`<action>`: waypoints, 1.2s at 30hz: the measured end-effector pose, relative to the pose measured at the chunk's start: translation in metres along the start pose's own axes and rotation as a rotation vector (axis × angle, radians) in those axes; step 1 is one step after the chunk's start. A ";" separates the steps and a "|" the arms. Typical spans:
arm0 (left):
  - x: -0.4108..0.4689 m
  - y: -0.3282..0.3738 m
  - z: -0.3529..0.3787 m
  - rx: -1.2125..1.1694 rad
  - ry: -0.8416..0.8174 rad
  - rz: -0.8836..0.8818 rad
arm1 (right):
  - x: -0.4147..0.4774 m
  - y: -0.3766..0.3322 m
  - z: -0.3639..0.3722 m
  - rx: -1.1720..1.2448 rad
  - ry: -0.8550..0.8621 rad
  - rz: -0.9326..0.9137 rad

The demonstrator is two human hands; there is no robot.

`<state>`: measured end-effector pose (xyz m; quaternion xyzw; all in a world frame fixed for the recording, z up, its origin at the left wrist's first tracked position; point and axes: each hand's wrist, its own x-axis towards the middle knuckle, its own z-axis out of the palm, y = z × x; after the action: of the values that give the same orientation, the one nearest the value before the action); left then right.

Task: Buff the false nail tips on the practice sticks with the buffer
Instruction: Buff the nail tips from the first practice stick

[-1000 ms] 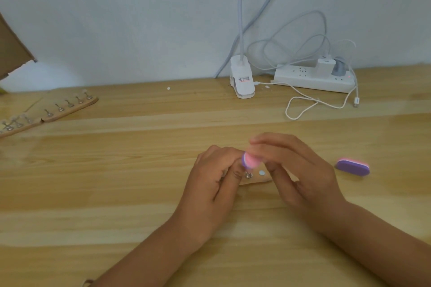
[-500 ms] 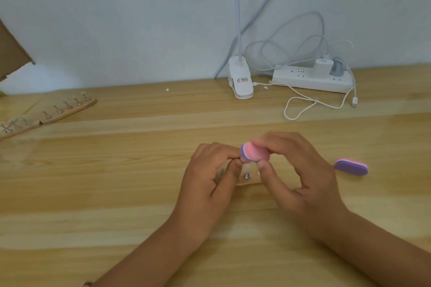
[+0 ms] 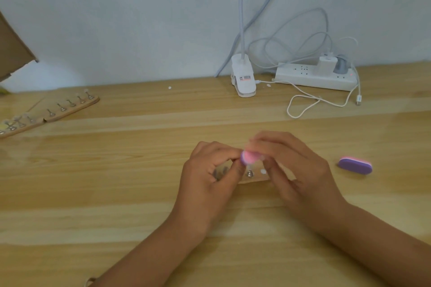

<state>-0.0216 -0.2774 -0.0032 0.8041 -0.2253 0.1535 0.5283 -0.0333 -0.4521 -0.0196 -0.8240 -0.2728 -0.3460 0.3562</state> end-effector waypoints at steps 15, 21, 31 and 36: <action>0.000 0.000 0.001 0.036 0.013 0.048 | 0.000 -0.001 0.000 0.009 -0.011 -0.029; 0.000 0.002 0.001 0.037 0.028 0.012 | 0.005 0.006 -0.006 -0.008 0.034 0.066; 0.000 0.003 -0.001 -0.003 0.019 0.028 | 0.001 0.000 -0.001 -0.007 0.035 -0.034; -0.001 0.000 -0.001 -0.041 0.036 0.004 | 0.005 0.008 -0.006 -0.055 0.037 0.042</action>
<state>-0.0227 -0.2763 -0.0031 0.7897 -0.2203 0.1643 0.5485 -0.0269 -0.4605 -0.0154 -0.8327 -0.2390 -0.3608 0.3455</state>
